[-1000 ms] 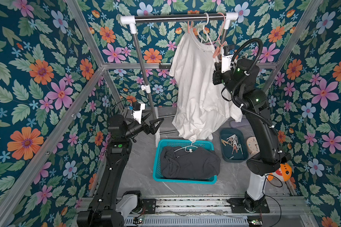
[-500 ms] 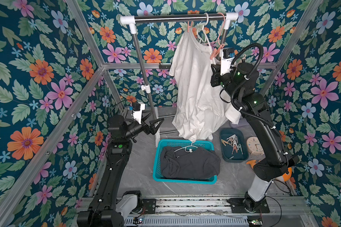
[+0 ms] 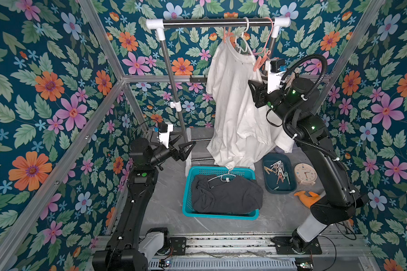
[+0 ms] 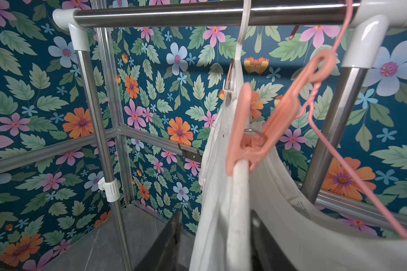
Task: Use clothespins to secure the t-shirt on both sides of the hanger
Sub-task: Hang the hanger on the clothesline.
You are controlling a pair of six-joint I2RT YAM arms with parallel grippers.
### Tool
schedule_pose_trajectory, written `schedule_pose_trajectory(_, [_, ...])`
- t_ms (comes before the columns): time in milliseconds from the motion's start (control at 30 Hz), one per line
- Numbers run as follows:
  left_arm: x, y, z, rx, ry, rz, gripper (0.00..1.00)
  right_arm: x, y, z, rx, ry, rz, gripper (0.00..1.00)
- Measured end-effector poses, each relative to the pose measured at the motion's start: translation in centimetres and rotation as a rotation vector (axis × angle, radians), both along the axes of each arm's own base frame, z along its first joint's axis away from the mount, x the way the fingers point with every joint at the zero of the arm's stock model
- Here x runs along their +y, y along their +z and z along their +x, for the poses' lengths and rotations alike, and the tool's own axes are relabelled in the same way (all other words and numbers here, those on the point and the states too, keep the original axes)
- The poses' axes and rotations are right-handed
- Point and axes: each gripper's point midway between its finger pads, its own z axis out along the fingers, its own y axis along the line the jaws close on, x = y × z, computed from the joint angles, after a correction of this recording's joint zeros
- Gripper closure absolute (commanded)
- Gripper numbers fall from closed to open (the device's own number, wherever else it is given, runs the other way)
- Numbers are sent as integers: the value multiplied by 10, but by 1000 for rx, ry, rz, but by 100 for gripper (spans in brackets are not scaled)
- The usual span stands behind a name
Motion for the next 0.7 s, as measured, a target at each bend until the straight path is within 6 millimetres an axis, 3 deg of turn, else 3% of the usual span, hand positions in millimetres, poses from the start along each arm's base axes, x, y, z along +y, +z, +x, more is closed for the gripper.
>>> schedule_pose_trajectory(133, [0, 0, 0, 0, 0, 0, 1, -1, -3, -1, 6, -2, -8, 16])
schedule_pose_trajectory(267, [0, -3, 1, 11, 1, 2, 1, -13, -3, -19, 12, -12, -21, 0])
schedule_pose_trajectory(500, [-2, -18, 5, 62, 1, 7, 1, -37, -2, -54, -15, -40, -35, 0])
schedule_pose_trajectory(700, [-11, -42, 5, 128, -10, 12, 2, -57, -42, -89, 49, -37, -66, 0])
